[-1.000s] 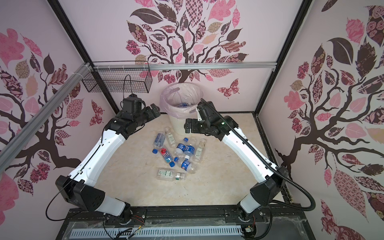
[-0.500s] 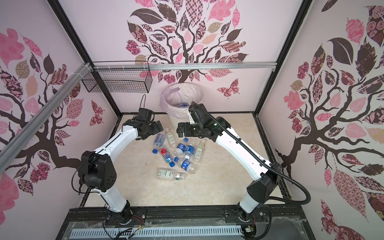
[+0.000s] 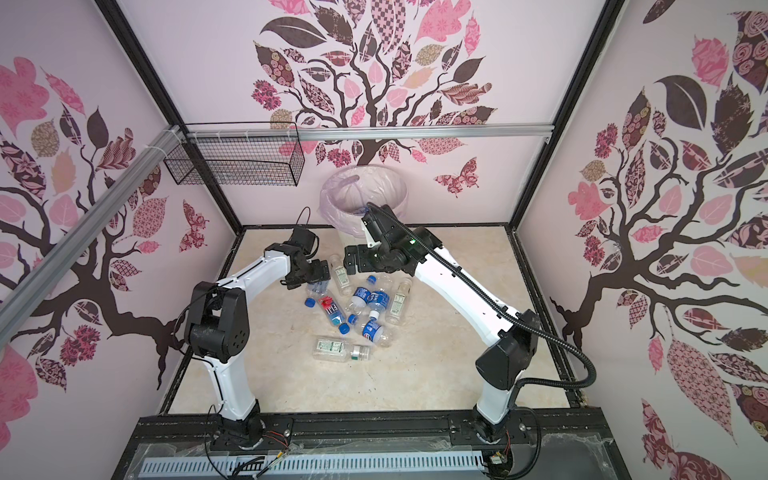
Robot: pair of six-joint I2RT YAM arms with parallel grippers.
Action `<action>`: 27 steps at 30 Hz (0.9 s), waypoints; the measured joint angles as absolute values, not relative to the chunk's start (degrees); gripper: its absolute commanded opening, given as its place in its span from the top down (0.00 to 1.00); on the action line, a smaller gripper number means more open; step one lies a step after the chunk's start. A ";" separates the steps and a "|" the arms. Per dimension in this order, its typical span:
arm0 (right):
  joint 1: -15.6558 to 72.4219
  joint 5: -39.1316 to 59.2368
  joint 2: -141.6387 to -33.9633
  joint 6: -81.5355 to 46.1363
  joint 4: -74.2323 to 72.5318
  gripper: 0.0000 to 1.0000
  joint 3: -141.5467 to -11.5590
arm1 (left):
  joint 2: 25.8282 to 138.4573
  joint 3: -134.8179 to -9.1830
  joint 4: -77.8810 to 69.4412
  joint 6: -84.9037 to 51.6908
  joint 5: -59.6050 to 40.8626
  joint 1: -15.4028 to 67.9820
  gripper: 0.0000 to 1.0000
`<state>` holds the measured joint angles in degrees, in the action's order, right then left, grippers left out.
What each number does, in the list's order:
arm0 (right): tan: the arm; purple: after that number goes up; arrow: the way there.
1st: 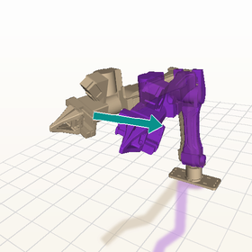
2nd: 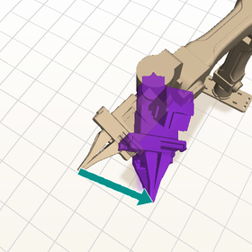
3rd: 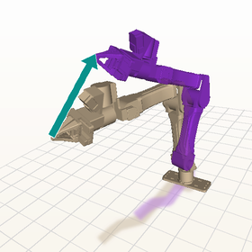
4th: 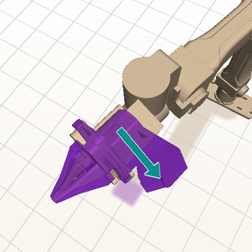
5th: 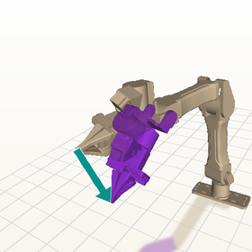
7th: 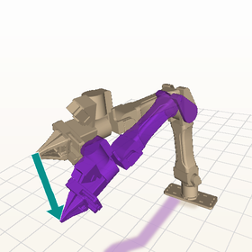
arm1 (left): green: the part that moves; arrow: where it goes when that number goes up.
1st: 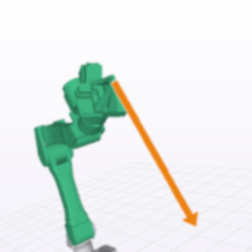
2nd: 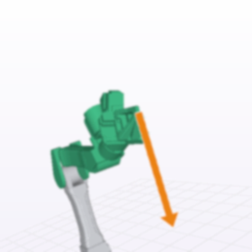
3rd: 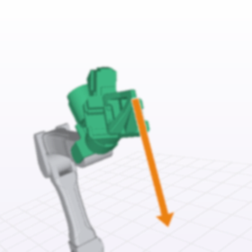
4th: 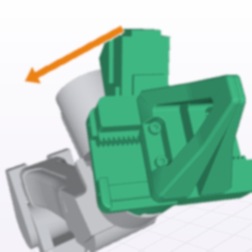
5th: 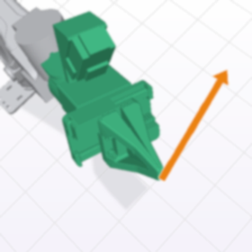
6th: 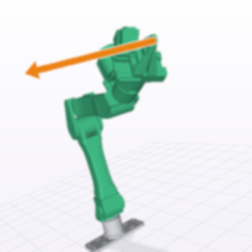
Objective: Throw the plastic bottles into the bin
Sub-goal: 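Lower the left gripper onto the clear soda water bottle in the pile, then close the left gripper on the soda water bottle and lift it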
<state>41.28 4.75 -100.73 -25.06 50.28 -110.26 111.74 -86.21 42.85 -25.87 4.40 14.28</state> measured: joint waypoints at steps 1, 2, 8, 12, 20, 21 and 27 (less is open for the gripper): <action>41.30 4.75 -101.08 -25.04 50.68 0.00 -110.87 | 112.14 -86.21 42.81 -25.39 4.38 14.28 0.07; 41.32 4.75 -101.36 -25.02 51.27 0.00 -111.44 | 112.49 -86.21 42.72 -25.06 4.34 14.28 0.09; 41.36 4.69 -101.97 -24.43 52.93 0.00 -112.38 | 115.26 -86.19 42.48 -22.52 3.88 14.28 0.17; 41.39 4.69 -102.91 -24.21 54.39 0.00 -113.58 | 115.79 -86.15 42.26 -20.73 3.68 14.28 0.27; 41.39 4.05 -103.79 -23.05 55.64 0.00 -114.67 | 115.87 -86.15 41.58 -19.49 2.90 14.11 0.43; 41.36 4.10 -103.81 -22.92 55.66 0.00 -114.87 | 115.90 -86.15 41.58 -19.46 2.85 14.11 0.43; 38.92 5.39 -103.81 -22.94 55.66 0.00 -115.18 | 115.98 -86.15 41.54 -19.35 2.48 13.82 0.44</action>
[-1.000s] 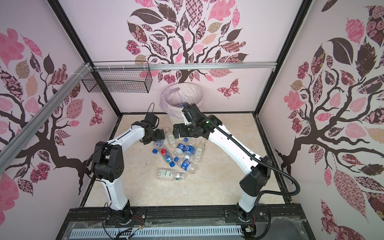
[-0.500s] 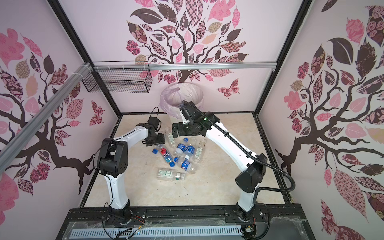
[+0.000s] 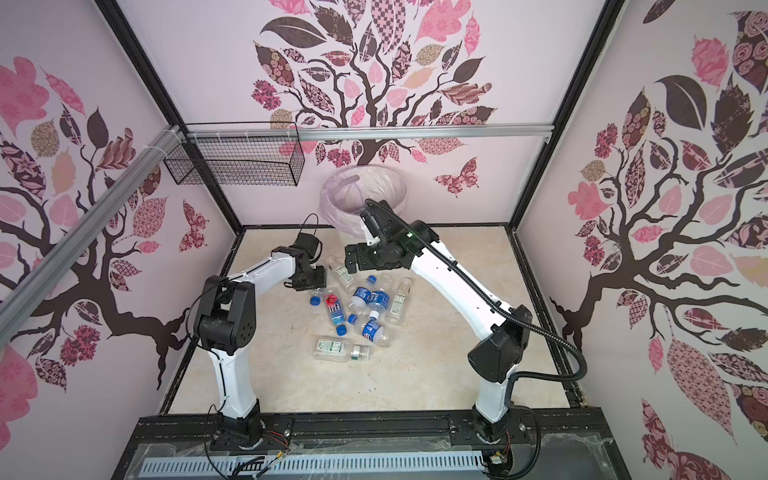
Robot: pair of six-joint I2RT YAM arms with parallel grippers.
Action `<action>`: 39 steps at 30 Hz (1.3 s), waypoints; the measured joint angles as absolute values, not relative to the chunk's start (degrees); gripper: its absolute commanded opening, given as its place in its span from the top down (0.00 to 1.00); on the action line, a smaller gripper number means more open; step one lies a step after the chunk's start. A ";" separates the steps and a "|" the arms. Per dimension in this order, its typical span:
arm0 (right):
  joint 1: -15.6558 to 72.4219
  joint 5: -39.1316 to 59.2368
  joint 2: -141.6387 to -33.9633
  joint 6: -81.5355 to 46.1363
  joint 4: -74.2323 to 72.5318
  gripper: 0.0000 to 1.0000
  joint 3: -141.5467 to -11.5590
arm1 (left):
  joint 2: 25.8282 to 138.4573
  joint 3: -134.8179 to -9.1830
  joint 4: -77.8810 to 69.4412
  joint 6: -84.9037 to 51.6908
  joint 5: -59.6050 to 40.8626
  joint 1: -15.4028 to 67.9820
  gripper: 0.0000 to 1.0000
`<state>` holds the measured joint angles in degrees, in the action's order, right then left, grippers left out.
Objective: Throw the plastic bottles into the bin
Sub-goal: 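Close the left gripper on the soda water bottle and lift it, then bring the right gripper onto the bottle's base while the left holds it up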
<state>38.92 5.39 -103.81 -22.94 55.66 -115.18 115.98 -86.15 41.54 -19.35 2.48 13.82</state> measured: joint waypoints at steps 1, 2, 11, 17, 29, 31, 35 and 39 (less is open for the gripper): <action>38.22 5.67 -103.81 -22.96 55.66 0.00 -115.18 | 115.98 -86.15 41.52 -19.35 2.44 13.76 0.44; 37.47 5.80 -103.81 -23.00 55.66 0.00 -115.20 | 115.98 -86.15 41.50 -19.35 2.33 13.67 0.45; 35.94 6.28 -103.83 -23.27 55.79 0.00 -117.95 | 113.36 -82.91 39.81 -20.21 -2.61 11.07 0.46; 36.25 7.40 -104.29 -24.23 55.46 0.00 -119.55 | 107.35 -80.01 39.00 -21.65 -7.97 9.74 0.47; 36.29 10.02 -104.88 -26.79 54.65 0.00 -119.85 | 94.80 -74.81 34.50 -25.56 -18.00 9.85 0.47; 36.29 10.94 -105.41 -27.31 54.78 0.00 -120.92 | 93.47 -72.97 33.80 -26.72 -19.42 9.91 0.47; 36.29 12.32 -107.20 -28.36 54.98 0.00 -124.27 | 90.52 -71.05 32.86 -28.88 -21.74 10.37 0.47; 36.29 13.50 -108.07 -29.04 55.11 0.00 -126.15 | 86.59 -71.00 32.23 -30.48 -22.81 12.14 0.47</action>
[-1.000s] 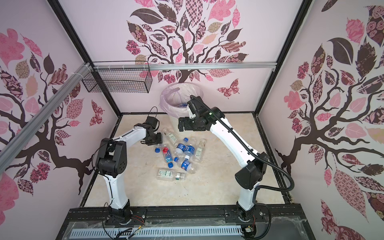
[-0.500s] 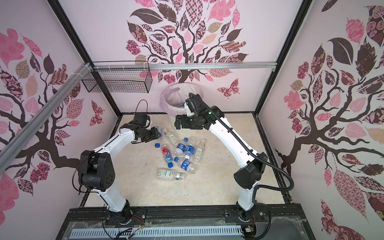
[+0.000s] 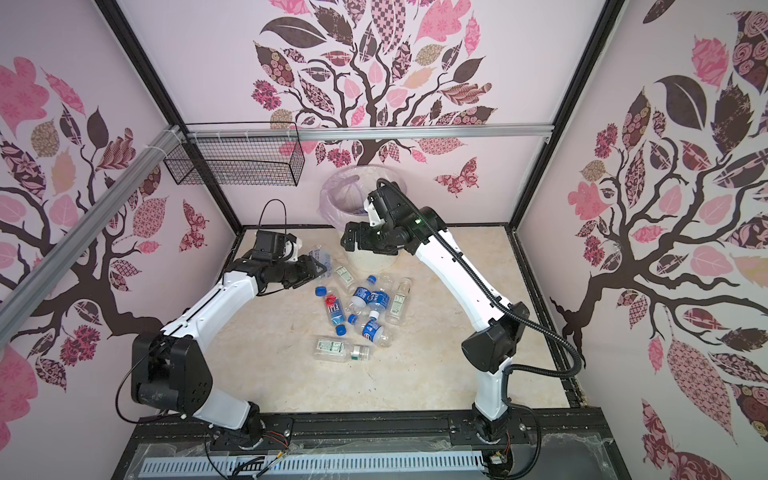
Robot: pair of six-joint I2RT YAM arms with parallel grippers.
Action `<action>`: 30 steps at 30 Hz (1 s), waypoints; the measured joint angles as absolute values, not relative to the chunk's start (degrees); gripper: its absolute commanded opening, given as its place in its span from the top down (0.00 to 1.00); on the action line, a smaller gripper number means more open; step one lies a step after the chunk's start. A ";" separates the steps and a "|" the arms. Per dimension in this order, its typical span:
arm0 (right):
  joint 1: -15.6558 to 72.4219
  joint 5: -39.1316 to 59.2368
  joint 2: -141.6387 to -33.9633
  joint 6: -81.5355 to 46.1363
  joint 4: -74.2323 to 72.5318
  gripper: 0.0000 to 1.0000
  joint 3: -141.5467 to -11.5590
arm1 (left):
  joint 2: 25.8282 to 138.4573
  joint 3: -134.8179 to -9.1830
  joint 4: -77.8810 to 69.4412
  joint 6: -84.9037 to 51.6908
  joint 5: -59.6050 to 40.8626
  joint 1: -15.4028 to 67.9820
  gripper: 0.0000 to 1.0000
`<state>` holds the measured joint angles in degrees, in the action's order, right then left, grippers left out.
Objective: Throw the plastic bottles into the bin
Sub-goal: 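Bring the right gripper onto the bottle's base while the left holds it up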
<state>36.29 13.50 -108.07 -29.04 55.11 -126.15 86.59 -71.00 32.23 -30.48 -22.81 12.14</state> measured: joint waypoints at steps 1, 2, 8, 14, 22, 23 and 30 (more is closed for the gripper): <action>36.29 13.72 -108.16 -29.23 55.09 0.00 -126.30 | 85.67 -71.00 32.18 -30.63 -22.94 12.91 0.47; 36.29 13.87 -108.18 -29.47 55.07 0.00 -126.39 | 84.79 -71.00 32.16 -30.83 -23.11 13.82 0.47; 36.23 14.00 -108.38 -29.85 55.35 0.01 -126.39 | 82.81 -71.02 32.21 -32.03 -23.62 18.09 0.47; 35.64 14.85 -108.25 -30.70 54.22 0.05 -123.79 | 79.88 -71.02 32.16 -34.22 -23.59 20.08 0.48; 35.53 15.27 -108.20 -31.42 53.56 0.06 -119.07 | 78.04 -71.13 30.94 -36.45 -23.22 25.32 0.48; 35.53 15.31 -108.18 -31.51 53.32 0.07 -118.74 | 78.04 -71.24 30.96 -36.56 -23.20 26.09 0.48; 35.42 17.04 -107.22 -32.47 49.10 0.13 -113.75 | 78.19 -71.79 31.90 -37.85 -23.03 28.21 0.48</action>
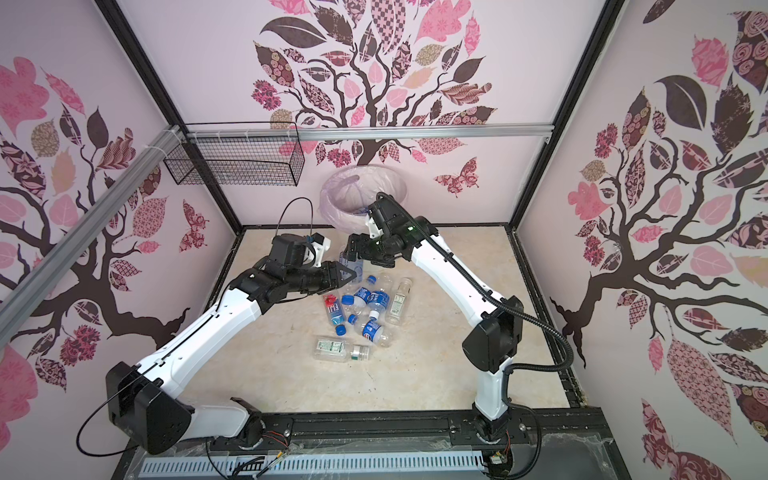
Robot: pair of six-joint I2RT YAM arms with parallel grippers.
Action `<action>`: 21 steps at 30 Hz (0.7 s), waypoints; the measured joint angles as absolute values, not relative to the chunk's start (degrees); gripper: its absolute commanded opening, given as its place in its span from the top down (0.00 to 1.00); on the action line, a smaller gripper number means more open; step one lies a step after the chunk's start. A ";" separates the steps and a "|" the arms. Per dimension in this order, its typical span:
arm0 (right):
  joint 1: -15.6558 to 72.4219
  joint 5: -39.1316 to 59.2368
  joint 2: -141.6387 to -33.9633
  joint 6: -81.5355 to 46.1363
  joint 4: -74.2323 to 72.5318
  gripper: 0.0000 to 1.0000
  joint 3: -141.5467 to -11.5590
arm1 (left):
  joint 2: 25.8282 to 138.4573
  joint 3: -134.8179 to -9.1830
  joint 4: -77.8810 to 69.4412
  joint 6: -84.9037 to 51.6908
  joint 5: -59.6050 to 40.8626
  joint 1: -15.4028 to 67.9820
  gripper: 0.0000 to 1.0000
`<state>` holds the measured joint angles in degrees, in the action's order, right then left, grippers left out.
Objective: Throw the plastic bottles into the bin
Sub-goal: 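Bring the right gripper onto the bottle's base while the left holds it up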
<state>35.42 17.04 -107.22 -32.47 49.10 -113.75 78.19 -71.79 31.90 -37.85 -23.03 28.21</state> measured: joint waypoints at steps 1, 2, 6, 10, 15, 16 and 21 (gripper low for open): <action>35.42 17.43 -106.83 -32.73 48.49 0.14 -112.79 | 78.19 -71.79 32.05 -38.02 -23.05 28.29 0.48; 35.31 17.89 -106.48 -33.08 47.79 0.15 -111.94 | 78.19 -71.79 32.21 -38.22 -23.07 28.45 0.48; 34.87 19.29 -105.47 -33.89 46.00 0.17 -109.91 | 78.19 -71.79 32.21 -38.98 -23.22 28.77 0.48; 34.72 20.29 -105.47 -34.65 44.75 0.19 -109.27 | 78.19 -71.81 32.16 -39.55 -23.16 28.93 0.48; 34.68 21.76 -105.19 -35.99 41.95 0.20 -106.98 | 78.28 -72.93 32.69 -40.16 -22.98 29.85 0.48; 34.68 22.06 -104.95 -36.25 41.34 0.20 -106.37 | 78.32 -73.17 32.71 -40.27 -23.03 30.09 0.48; 34.68 22.68 -104.07 -37.12 40.16 0.27 -104.90 | 78.65 -73.95 32.71 -40.56 -23.05 31.05 0.48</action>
